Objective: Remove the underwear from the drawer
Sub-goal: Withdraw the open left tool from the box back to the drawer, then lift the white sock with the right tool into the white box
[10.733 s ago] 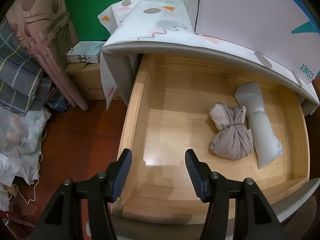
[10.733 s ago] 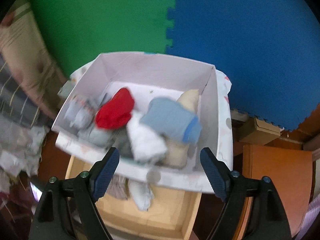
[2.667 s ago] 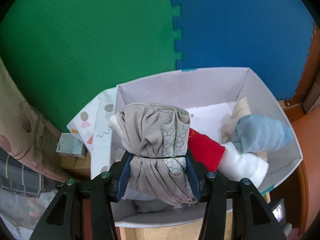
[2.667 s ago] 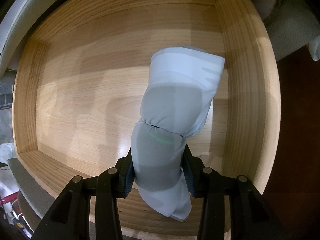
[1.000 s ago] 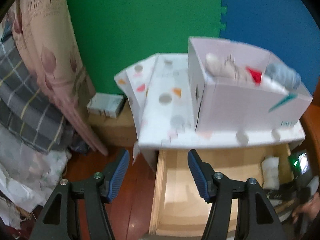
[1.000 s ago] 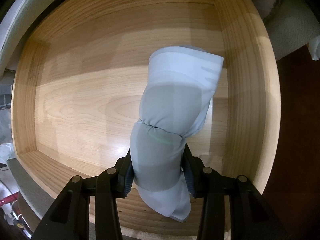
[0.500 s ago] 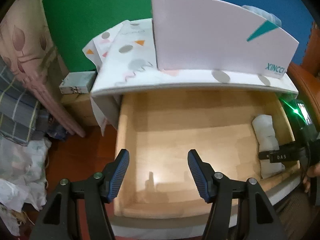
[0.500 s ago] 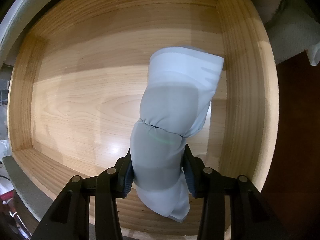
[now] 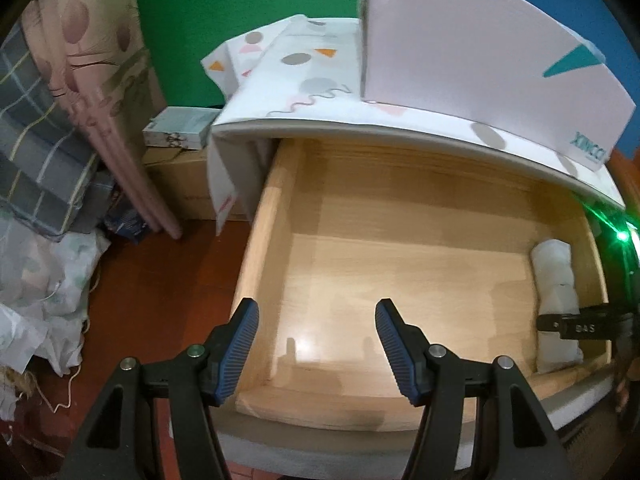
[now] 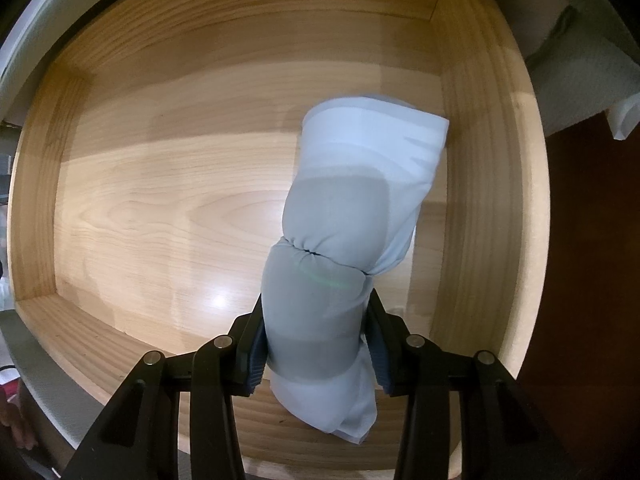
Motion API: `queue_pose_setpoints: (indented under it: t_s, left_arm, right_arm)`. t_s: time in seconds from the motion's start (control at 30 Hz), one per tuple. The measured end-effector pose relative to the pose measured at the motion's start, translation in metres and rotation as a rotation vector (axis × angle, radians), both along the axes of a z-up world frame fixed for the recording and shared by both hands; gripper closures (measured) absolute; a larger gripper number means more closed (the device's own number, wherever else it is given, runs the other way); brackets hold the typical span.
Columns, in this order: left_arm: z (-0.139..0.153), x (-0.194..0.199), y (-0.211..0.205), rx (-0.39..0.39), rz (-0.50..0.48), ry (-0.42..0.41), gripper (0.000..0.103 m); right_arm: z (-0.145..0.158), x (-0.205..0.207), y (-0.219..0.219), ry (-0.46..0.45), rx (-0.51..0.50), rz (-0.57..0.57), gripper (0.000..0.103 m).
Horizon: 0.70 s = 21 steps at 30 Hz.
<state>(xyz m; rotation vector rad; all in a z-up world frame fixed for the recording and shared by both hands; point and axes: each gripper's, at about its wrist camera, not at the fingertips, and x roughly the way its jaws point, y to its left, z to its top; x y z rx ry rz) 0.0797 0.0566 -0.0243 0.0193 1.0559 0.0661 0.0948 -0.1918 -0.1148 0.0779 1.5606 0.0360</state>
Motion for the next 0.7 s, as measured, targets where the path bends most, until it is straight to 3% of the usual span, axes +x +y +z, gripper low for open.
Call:
queue_pose_setpoints:
  t_s: [0.33,0.7]
  left_arm:
    - [-0.002,-0.005,0.014,-0.042,0.062,-0.015,0.041]
    - [-0.002,-0.006,0.032,-0.126,0.105,-0.022,0.041]
  right_arm:
    - [0.005,-0.005,0.01,-0.021,-0.025,0.012,0.064]
    - [0.027,-0.027,0.02,-0.117,-0.012,0.036,0.067]
